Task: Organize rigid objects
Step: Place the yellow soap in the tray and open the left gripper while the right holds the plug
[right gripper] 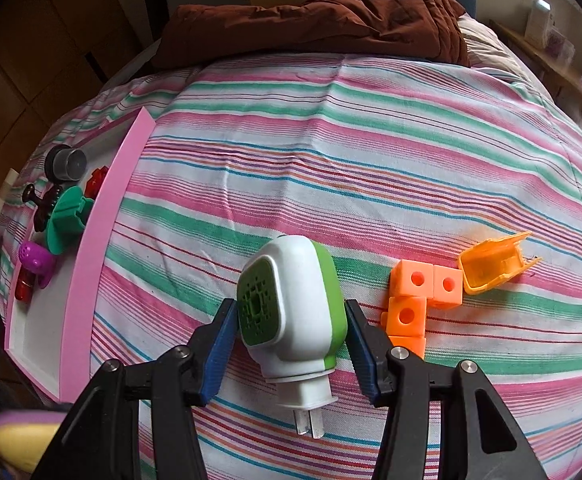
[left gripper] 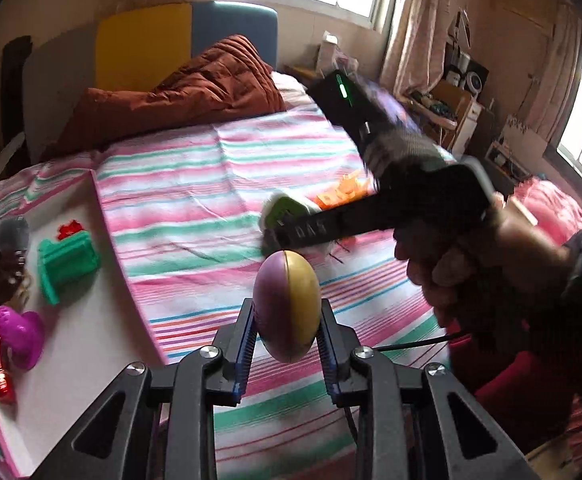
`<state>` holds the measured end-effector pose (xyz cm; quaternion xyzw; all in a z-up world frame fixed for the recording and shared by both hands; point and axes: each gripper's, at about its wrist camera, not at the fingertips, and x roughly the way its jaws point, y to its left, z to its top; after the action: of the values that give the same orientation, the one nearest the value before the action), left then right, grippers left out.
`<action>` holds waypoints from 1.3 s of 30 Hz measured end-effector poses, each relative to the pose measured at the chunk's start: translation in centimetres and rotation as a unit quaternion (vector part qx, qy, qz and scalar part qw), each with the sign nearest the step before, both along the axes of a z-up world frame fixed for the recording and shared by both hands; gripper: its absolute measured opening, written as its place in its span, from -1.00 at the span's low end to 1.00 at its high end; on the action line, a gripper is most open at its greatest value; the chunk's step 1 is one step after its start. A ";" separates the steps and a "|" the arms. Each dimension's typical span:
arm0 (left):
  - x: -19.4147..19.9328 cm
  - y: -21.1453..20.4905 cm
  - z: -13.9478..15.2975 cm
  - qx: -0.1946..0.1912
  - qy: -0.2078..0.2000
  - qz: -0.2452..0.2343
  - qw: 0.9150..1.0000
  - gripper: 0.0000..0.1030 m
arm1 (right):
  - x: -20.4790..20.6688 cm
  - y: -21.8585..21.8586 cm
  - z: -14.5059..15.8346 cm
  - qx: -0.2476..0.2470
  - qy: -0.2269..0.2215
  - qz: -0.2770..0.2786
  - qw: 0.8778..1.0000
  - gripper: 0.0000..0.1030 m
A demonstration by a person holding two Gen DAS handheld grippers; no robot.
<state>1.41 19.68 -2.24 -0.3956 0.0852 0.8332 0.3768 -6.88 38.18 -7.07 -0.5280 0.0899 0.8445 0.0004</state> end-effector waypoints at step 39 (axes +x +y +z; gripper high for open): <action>-4.9 -18.6 -2.3 -0.023 -0.064 0.221 0.973 -0.28 | 0.0 -0.3 0.1 0.023 0.001 0.006 1.000 0.04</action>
<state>-3.51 1.05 -4.51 -0.4657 -0.0093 0.8667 0.1785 -6.84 37.87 -6.94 -0.5274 0.0674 0.8469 0.0072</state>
